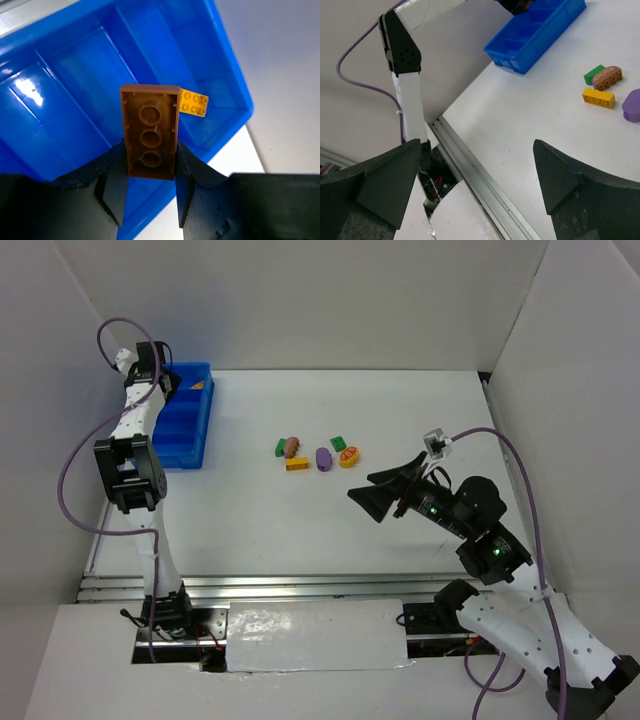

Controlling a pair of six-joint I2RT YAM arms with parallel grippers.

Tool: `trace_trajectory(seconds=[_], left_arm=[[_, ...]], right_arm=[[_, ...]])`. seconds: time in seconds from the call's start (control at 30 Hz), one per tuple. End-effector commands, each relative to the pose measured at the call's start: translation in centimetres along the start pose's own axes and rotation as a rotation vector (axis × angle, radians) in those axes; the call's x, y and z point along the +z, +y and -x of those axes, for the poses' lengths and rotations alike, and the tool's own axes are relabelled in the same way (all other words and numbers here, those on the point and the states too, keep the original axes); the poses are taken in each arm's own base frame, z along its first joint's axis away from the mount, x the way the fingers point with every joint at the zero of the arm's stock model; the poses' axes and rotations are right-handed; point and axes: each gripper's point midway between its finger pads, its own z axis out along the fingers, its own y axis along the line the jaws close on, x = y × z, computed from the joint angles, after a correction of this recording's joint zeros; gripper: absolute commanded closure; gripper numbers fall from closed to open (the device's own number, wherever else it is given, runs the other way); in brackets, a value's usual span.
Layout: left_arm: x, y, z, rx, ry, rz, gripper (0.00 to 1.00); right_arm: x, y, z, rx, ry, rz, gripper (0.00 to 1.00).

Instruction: Sort the legos into containers by color

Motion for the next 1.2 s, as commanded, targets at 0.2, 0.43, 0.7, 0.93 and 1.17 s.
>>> trace_trajectory(seconds=[0.2,0.43,0.7,0.93,1.17], left_arm=[[3.6,-0.4,-0.2,-0.079,0.002,-0.054,0.94],[5.2,0.7,-2.3,-0.106,0.05,-0.06,0.88],[5.4,0.6,-2.6,-0.126,0.07,-0.089,0.44],[4.9,0.1,-2.0,-0.142,0.066,-0.117,0.34],[2.4,-0.8,-0.8,-0.146,0.075,-0.187,0.29]], right_arm=[[1.3,0.2,-1.3,-0.032,0.057,0.074,0.0],[1.5,0.0,-2.1,-0.03,0.087,0.089,0.0],[1.5,0.3,-2.3,-0.037,0.101,0.11,0.0],[1.6,0.2,-2.2,-0.041,0.101,0.107,0.0],[1.9,-0.5,-2.4,-0.035,0.105,0.079,0.0]])
